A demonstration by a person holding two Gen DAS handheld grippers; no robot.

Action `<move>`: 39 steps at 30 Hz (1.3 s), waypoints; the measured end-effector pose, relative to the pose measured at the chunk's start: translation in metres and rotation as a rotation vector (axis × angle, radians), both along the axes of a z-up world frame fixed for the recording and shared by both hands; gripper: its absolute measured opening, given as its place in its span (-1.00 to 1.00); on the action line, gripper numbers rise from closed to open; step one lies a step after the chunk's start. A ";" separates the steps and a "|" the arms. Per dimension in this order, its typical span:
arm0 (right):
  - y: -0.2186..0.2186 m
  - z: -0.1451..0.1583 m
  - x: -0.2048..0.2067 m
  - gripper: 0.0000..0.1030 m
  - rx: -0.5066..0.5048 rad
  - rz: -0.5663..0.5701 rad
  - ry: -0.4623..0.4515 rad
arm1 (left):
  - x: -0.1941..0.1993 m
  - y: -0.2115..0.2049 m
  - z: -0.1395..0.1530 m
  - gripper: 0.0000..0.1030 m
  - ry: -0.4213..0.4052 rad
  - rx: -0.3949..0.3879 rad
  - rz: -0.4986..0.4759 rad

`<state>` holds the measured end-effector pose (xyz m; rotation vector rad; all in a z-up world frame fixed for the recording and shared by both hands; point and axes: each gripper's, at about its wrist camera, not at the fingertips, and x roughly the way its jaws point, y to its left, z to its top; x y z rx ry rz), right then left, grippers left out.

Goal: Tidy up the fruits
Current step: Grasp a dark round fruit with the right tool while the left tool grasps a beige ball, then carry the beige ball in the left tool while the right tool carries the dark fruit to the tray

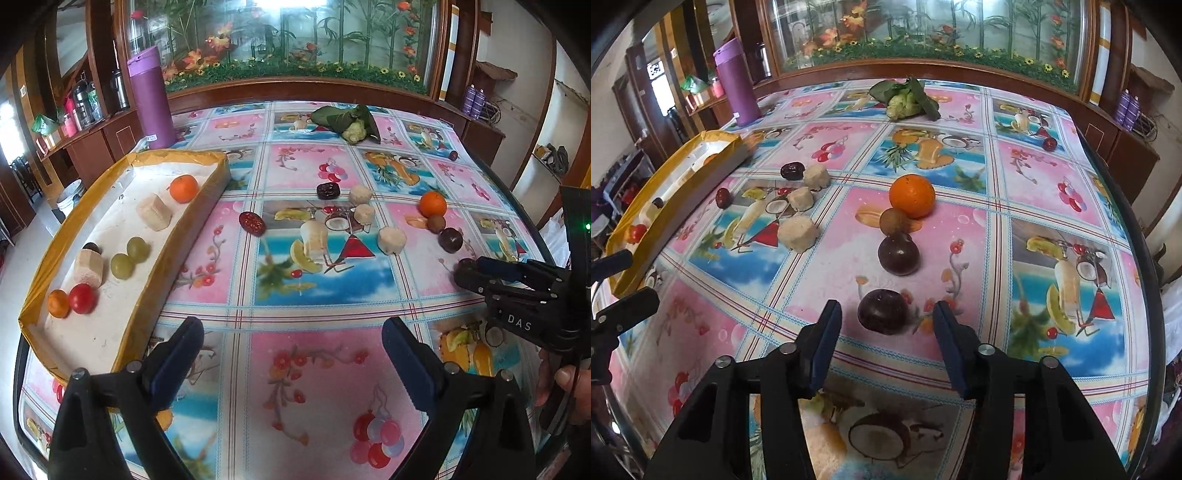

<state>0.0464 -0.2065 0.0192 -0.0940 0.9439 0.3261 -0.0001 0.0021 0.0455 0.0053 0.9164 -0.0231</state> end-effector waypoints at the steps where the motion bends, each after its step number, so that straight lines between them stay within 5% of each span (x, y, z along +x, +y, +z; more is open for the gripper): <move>1: 0.001 -0.002 0.001 -0.37 -0.007 0.008 0.010 | 0.002 -0.001 -0.001 0.92 0.002 -0.005 0.002; 18: -0.027 0.010 -0.021 -0.50 -0.035 0.032 -0.034 | 0.068 -0.070 -0.024 0.89 0.053 -0.050 -0.084; 27: -0.040 0.010 -0.022 -0.50 -0.015 0.031 -0.029 | 0.089 -0.085 -0.035 0.09 0.067 -0.056 -0.085; 29: -0.040 0.010 -0.021 -0.50 -0.014 0.034 -0.030 | 0.089 -0.086 -0.034 -0.39 0.055 -0.050 -0.090; 39: -0.040 0.011 -0.021 -0.50 0.002 0.026 -0.043 | 0.072 -0.063 -0.032 -0.40 0.067 -0.122 -0.092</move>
